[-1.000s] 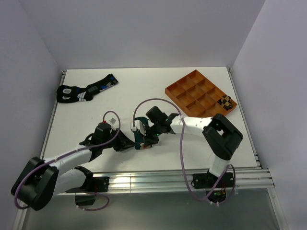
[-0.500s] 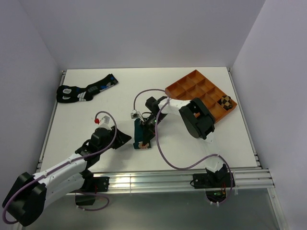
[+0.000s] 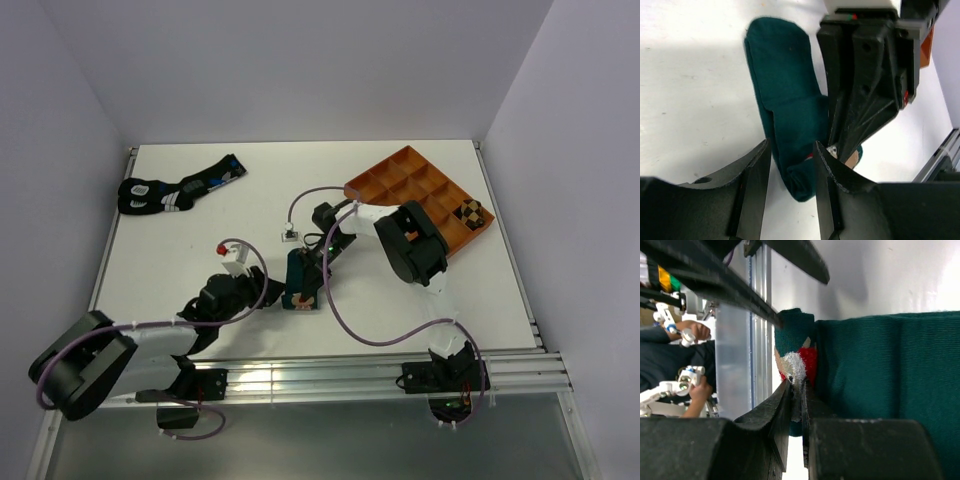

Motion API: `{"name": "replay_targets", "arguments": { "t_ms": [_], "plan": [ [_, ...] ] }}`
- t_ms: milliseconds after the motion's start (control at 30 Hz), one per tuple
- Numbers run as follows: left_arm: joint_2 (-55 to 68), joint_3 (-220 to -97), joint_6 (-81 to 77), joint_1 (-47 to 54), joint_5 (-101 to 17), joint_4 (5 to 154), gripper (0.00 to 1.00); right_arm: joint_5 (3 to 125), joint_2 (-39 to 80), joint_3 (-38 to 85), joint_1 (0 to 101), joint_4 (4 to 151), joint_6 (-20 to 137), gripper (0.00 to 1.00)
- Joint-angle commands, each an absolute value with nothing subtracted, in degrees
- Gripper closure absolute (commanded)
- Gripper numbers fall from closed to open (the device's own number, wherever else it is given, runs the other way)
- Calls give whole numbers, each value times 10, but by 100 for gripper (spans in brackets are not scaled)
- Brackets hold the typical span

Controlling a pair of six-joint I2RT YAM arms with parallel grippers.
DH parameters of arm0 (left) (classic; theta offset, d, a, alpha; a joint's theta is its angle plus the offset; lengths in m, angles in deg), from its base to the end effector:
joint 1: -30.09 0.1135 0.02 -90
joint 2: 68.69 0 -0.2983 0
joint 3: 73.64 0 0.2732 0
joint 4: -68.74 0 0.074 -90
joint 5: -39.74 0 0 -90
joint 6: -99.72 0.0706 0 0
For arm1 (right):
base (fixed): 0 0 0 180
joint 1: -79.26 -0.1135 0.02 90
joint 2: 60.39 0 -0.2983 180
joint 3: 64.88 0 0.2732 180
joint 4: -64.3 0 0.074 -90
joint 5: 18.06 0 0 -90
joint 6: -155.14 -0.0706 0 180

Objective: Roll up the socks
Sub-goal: Roll the sock at the center of the board.

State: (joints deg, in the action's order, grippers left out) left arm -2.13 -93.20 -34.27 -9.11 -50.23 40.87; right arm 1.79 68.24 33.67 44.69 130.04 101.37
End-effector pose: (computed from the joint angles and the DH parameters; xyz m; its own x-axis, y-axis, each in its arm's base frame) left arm 0.1738 -0.1418 0.1400 -0.6219 -0.3890 -0.6796 0.2786 0.7012 -0.6563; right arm 0.3186 0.3002 0.1121 -0.5933 -0.6526 -0.4712 -0.5762 -0.0644 0.8147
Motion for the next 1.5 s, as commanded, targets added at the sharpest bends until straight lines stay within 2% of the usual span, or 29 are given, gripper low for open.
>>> {"name": "replay_targets", "arguments": {
  "t_ms": [0, 233, 600, 833, 1467],
  "plan": [
    [20, -945, -291, -95, -451, 285, 56, 14, 691, 339, 454, 1280, 974, 100],
    [79, -946, -282, -95, -376, 206, 56, 40, 673, 310, 459, 1221, 906, 100],
    [122, -977, -250, -94, -334, 221, 56, 43, 669, 302, 462, 1203, 879, 100],
    [169, -972, -253, -94, -350, 194, 56, 39, 670, 299, 468, 1211, 883, 100],
    [176, -960, -242, -95, -394, 218, 55, 22, 677, 309, 484, 1261, 931, 100]
  ]
}}
